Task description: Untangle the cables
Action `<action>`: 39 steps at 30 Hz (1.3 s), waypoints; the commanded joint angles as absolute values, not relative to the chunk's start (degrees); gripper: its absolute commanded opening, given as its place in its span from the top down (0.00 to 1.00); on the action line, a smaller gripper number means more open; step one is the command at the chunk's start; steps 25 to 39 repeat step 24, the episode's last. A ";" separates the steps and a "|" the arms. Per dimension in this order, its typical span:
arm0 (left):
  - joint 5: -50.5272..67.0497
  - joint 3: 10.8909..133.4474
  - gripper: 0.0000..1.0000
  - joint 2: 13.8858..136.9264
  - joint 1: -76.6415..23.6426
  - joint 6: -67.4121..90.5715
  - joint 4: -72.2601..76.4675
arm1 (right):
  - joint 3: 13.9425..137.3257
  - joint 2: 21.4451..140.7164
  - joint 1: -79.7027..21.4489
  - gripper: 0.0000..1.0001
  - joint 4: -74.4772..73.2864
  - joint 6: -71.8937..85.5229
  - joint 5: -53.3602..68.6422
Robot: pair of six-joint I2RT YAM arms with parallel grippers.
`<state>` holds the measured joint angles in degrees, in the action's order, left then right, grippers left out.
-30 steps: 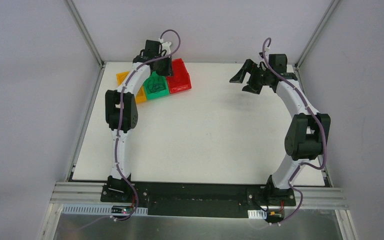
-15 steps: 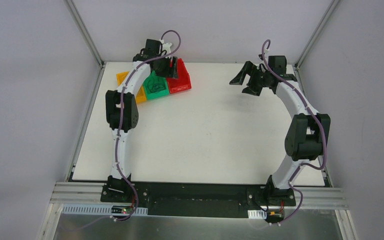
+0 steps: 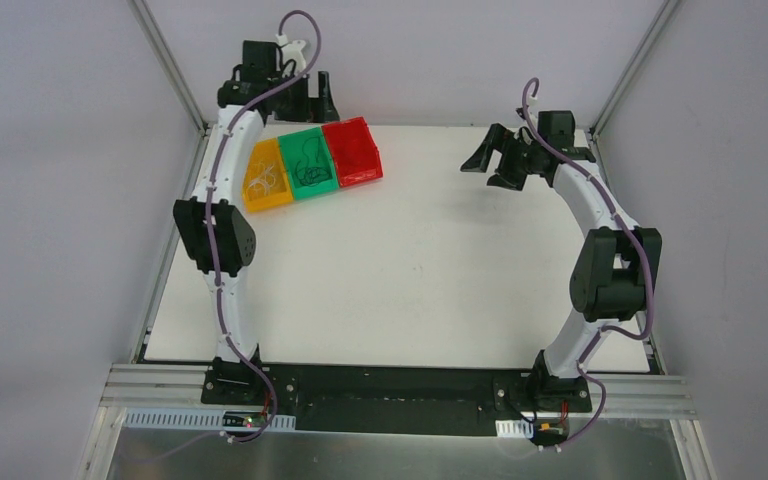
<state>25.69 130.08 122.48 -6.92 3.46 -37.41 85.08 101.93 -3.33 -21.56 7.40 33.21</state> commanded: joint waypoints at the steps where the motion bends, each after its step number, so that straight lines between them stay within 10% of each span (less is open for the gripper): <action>1: 33.76 137.09 0.01 117.71 -2.28 1.90 -48.02 | 89.14 98.55 -2.50 0.01 -25.44 0.66 32.05; 39: 25.94 114.28 0.01 104.00 7.58 -2.05 -65.57 | 71.90 84.86 -0.19 0.01 -35.25 -8.11 26.42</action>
